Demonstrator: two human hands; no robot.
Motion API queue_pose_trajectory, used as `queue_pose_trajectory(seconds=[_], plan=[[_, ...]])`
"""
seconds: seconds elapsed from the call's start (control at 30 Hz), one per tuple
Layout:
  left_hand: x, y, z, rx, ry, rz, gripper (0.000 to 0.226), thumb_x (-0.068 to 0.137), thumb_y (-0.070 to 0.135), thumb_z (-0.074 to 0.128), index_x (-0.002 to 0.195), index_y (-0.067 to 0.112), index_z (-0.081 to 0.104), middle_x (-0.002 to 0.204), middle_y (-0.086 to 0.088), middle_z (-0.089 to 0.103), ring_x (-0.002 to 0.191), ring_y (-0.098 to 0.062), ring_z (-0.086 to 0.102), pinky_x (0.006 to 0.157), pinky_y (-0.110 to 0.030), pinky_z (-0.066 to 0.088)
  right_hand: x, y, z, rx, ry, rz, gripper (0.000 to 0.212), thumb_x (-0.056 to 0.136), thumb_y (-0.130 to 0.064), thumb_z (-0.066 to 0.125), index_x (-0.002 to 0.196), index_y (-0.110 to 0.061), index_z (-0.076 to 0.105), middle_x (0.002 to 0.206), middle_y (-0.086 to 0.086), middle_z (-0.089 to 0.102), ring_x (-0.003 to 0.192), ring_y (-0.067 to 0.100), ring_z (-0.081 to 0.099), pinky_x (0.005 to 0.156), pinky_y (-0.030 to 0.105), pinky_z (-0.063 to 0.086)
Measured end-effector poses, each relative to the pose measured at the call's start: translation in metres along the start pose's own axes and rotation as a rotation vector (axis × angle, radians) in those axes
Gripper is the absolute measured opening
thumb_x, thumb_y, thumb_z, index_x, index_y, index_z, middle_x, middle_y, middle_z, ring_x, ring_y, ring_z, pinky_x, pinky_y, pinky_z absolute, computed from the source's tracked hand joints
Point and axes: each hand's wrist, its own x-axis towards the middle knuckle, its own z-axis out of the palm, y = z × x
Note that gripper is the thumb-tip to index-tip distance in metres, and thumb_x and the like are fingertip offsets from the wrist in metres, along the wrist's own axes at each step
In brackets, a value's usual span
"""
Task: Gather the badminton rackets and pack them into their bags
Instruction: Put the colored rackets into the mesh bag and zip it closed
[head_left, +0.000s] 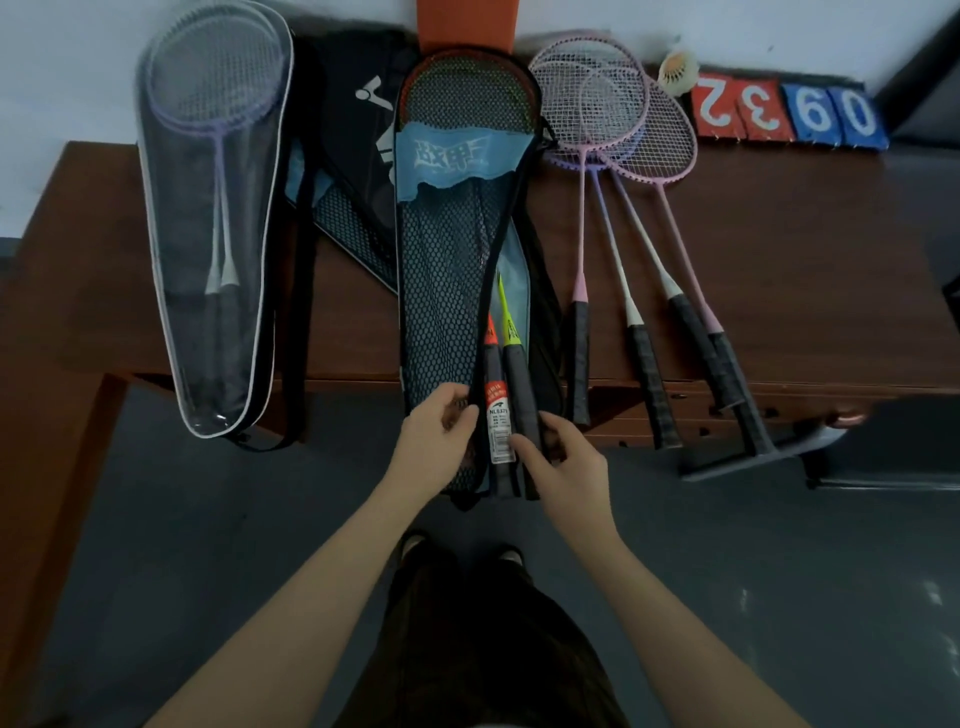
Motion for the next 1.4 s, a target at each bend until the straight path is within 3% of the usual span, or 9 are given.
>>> queue_pose_trajectory(seconds=[0.1,0.27,0.57,0.73,0.87,0.97,1.07,1.27,1.4], plan=[[-0.004,0.005,-0.014,-0.088,-0.099,-0.048,0.008,0.095,0.017,0.049,0.098,0.025,0.051,0.078,-0.001,0.057,0.069,-0.013,0.058,0.061,-0.028,0.056,-0.001,-0.011,0.008,0.087,0.076,-0.023,0.039,0.081,-0.031,0.070,0.116,-0.015,0.061,0.088,-0.014,0.063,0.080,-0.003,0.058,0.069,0.006,0.043],[-0.006,0.019,-0.029,-0.536,-0.118,-0.188,0.014,0.095,0.009,0.048,0.096,0.020,0.057,0.077,0.003,0.061,0.066,-0.007,0.061,0.053,-0.024,0.052,0.000,-0.019,0.018,0.266,0.083,-0.009,0.020,0.090,-0.023,0.060,0.109,-0.016,0.062,0.090,-0.008,0.065,0.078,-0.006,0.058,0.071,0.010,0.045],[-0.001,0.018,-0.031,-0.695,-0.151,-0.265,0.011,0.096,0.011,0.046,0.100,0.014,0.056,0.084,-0.003,0.063,0.070,-0.013,0.063,0.056,-0.029,0.054,-0.003,-0.002,0.017,0.364,-0.252,0.116,0.037,0.098,-0.012,0.043,0.134,-0.020,0.047,0.124,-0.007,0.050,0.105,-0.009,0.048,0.081,-0.003,0.035],[-0.004,0.005,-0.034,-0.759,-0.110,-0.321,0.013,0.096,0.010,0.045,0.095,0.015,0.056,0.084,-0.002,0.064,0.065,-0.009,0.064,0.055,-0.028,0.054,-0.008,-0.003,0.018,0.495,-0.281,0.121,0.043,0.093,0.000,0.049,0.133,-0.019,0.050,0.105,-0.008,0.062,0.100,-0.002,0.059,0.086,0.014,0.047],[-0.002,0.000,-0.036,-0.646,-0.017,-0.306,0.012,0.096,0.011,0.047,0.098,0.013,0.058,0.085,-0.002,0.063,0.068,-0.009,0.062,0.055,-0.026,0.053,-0.008,-0.001,0.025,0.521,-0.223,0.141,0.057,0.088,-0.006,0.060,0.138,-0.026,0.042,0.098,0.008,0.060,0.095,0.012,0.060,0.090,0.025,0.048],[-0.008,0.001,-0.038,-0.424,0.005,-0.209,0.016,0.092,0.016,0.056,0.108,0.015,0.057,0.088,0.005,0.063,0.079,-0.007,0.060,0.059,-0.016,0.051,-0.009,-0.004,0.028,0.594,-0.203,0.201,0.030,0.086,0.001,0.060,0.113,-0.012,0.059,0.094,0.004,0.065,0.086,0.006,0.065,0.077,0.019,0.050],[-0.027,-0.003,-0.041,-0.082,-0.114,-0.045,0.040,0.082,0.023,0.069,0.116,0.026,0.049,0.099,0.013,0.061,0.090,0.002,0.058,0.074,-0.007,0.044,-0.010,-0.008,0.030,0.601,-0.209,0.175,0.024,0.083,0.008,0.060,0.098,-0.010,0.061,0.088,0.001,0.066,0.074,0.000,0.065,0.068,0.014,0.049],[-0.049,-0.028,-0.045,-0.034,-0.208,-0.037,0.070,0.075,0.024,0.076,0.132,0.033,0.035,0.126,0.009,0.050,0.115,-0.004,0.047,0.099,-0.025,0.040,-0.002,-0.011,0.034,0.539,-0.185,0.117,0.028,0.080,0.008,0.063,0.101,-0.009,0.053,0.092,0.003,0.063,0.079,0.003,0.062,0.073,0.018,0.051],[-0.051,-0.030,-0.045,-0.031,-0.280,0.039,0.090,0.065,0.025,0.082,0.125,0.058,0.023,0.124,0.026,0.040,0.122,-0.006,0.041,0.104,-0.036,0.039,-0.008,-0.011,0.034,0.525,-0.228,0.062,0.030,0.084,0.002,0.061,0.106,-0.018,0.054,0.088,0.004,0.060,0.082,0.011,0.060,0.074,0.027,0.051]])
